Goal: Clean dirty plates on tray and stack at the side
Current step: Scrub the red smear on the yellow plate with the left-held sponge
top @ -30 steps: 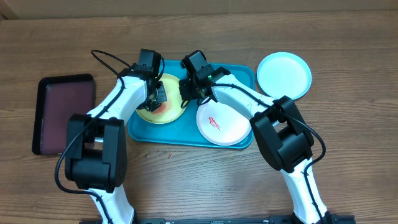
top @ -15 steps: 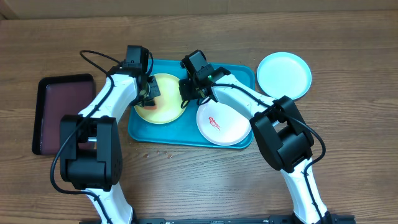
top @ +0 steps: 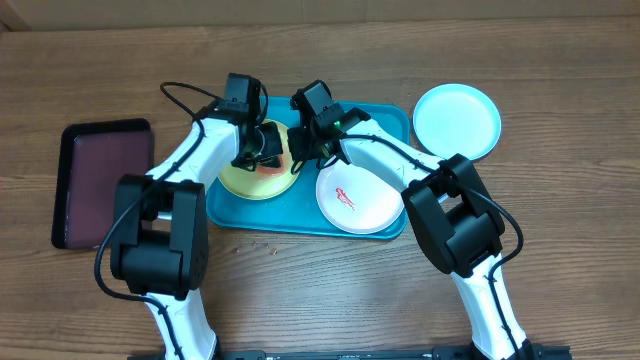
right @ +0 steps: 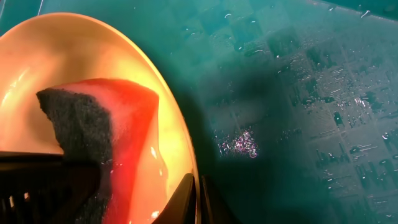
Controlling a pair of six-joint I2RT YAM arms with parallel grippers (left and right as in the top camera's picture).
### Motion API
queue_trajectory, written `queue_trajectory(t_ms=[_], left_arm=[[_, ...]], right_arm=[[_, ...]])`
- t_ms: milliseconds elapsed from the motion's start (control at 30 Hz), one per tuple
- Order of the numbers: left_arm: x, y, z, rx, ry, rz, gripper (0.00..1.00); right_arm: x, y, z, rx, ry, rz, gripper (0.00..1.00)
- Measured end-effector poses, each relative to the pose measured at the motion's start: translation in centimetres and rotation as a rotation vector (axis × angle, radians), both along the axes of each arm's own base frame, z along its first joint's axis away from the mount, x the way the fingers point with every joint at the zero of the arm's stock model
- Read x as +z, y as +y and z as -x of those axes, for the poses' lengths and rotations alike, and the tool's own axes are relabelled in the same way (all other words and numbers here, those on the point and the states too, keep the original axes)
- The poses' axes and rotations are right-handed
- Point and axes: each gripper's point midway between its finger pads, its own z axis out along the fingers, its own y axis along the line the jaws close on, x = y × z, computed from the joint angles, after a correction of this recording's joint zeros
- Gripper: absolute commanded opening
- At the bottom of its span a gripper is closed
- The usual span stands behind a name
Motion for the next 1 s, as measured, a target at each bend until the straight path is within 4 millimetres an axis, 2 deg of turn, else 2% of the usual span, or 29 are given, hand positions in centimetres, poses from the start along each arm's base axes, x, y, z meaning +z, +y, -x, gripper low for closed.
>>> queue_trajectory(t_ms=[200, 467, 600, 733, 900, 1000], left_arm=[[0.0, 1.2, 0.0, 0.02, 0.012, -0.073, 0.04], [1.1, 7.1, -0.3, 0.117, 0.056, -0.313, 0.04], [2.0, 8.4, -1.3, 0.148, 0.034, -0.351, 0.04], [2.0, 7.4, -1.5, 0.135, 0.032, -0.292, 0.04], [0.3, 4.7, -2.1, 0.094, 0.048, -0.148, 0.04], [-0.2, 3.8, -2.5, 0.082, 0.058, -0.102, 0.04]], right_arm=[[0.0, 0.0, 0.0, 0.0, 0.0, 0.0, 0.04], [0.0, 0.0, 0.0, 0.0, 0.001, 0.0, 0.04], [0.0, 0.0, 0.0, 0.0, 0.0, 0.0, 0.04], [0.0, 0.0, 0.0, 0.0, 0.001, 0.0, 0.04], [0.0, 0.0, 0.0, 0.001, 0.001, 0.0, 0.05], [0.0, 0.0, 0.0, -0.001, 0.0, 0.003, 0.04]])
